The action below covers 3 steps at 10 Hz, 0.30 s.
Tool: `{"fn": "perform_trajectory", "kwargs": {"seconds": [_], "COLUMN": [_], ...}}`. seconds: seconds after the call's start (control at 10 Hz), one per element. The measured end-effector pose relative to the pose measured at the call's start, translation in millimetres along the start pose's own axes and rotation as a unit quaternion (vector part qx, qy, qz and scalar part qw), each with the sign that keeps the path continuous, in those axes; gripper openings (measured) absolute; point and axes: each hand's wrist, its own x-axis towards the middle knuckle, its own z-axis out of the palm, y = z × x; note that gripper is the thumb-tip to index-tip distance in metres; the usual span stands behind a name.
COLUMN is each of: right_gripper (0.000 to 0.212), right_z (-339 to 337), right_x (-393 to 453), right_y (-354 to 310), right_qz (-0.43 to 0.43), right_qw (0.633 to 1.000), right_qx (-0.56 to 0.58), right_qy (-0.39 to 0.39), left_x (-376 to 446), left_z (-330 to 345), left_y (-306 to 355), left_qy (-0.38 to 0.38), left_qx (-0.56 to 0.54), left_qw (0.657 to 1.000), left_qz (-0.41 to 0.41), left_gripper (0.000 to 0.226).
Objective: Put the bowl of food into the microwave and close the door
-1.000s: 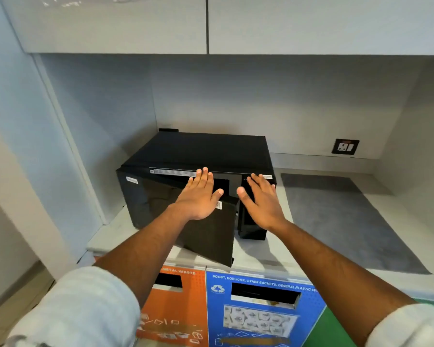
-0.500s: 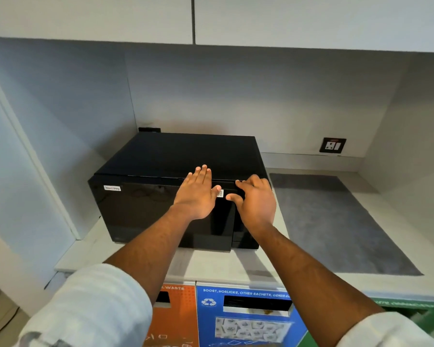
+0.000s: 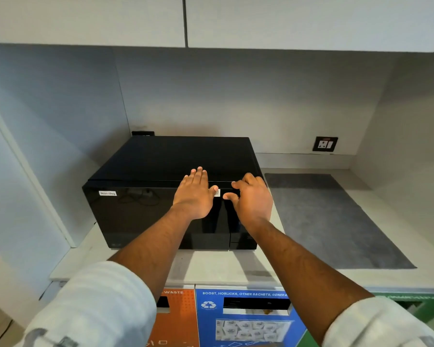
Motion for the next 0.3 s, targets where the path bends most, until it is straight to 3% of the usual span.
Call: {"fn": "perform_trajectory", "kwargs": {"seconds": [0.2, 0.3], "right_gripper": [0.052, 0.071], "right_z": [-17, -30], "right_x": [-8, -12], "right_y": [-5, -5], "right_qz": [-0.026, -0.060], "right_qw": [0.997, 0.990], "right_qx": [-0.018, -0.060], "right_qy": [-0.068, -0.114], "left_x": [-12, -32], "left_z": [-16, -22], "left_y": [5, 12], "left_qy": [-0.067, -0.008], "left_qx": [-0.014, 0.002], "left_qw": [0.998, 0.999], "left_qz": [0.005, 0.032], "left_gripper": [0.071, 0.075]}}
